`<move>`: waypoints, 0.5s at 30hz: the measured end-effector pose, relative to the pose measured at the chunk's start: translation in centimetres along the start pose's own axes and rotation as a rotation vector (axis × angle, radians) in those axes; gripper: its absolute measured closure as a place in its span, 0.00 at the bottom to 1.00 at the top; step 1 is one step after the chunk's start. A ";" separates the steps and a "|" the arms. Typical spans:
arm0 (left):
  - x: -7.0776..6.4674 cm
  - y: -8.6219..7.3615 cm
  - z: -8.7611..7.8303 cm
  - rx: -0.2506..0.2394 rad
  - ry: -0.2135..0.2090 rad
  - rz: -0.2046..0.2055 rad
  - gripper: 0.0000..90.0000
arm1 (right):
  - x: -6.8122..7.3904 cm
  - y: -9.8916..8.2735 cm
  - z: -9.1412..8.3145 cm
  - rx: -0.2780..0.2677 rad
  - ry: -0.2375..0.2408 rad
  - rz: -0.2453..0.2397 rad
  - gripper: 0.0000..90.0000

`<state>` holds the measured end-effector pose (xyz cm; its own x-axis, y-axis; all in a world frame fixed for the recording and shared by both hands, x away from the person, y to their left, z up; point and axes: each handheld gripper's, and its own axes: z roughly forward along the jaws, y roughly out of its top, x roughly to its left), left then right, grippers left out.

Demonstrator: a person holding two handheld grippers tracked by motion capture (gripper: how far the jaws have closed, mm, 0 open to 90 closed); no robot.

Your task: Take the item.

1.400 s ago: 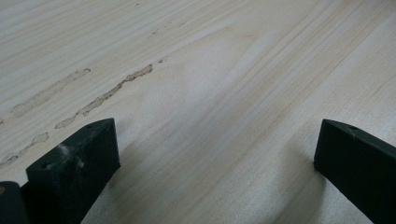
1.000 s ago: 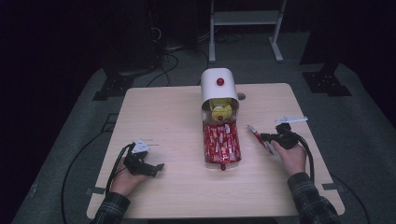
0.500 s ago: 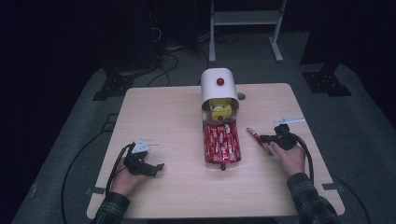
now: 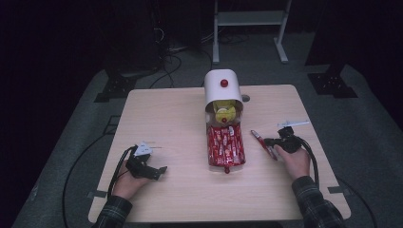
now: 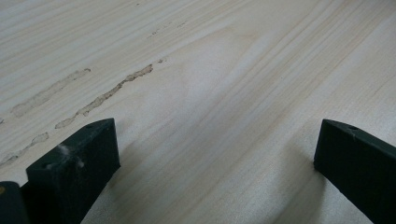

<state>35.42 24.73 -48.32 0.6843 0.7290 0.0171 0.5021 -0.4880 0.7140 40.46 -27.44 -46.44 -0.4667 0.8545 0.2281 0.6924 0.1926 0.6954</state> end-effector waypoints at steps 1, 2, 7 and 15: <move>0.0 0.0 0.0 -0.001 0.000 -0.001 0.00 | 0.0 0.0 -0.1 -0.003 0.002 0.003 0.93; 0.0 0.0 0.0 0.000 0.000 0.000 0.00 | 0.0 0.0 -0.1 -0.005 0.003 0.003 0.91; 0.0 0.0 0.0 0.000 0.000 0.000 0.00 | 0.0 0.1 -0.5 -0.025 0.016 0.013 0.82; 0.0 0.0 0.0 0.000 0.000 0.000 0.00 | -0.4 0.2 -1.5 -0.053 0.004 0.009 0.66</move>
<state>35.42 24.72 -48.32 0.6843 0.7290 0.0168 0.5020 -0.4877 0.7143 39.96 -28.42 -45.34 -0.4628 0.8543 0.2367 0.6666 0.1594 0.7282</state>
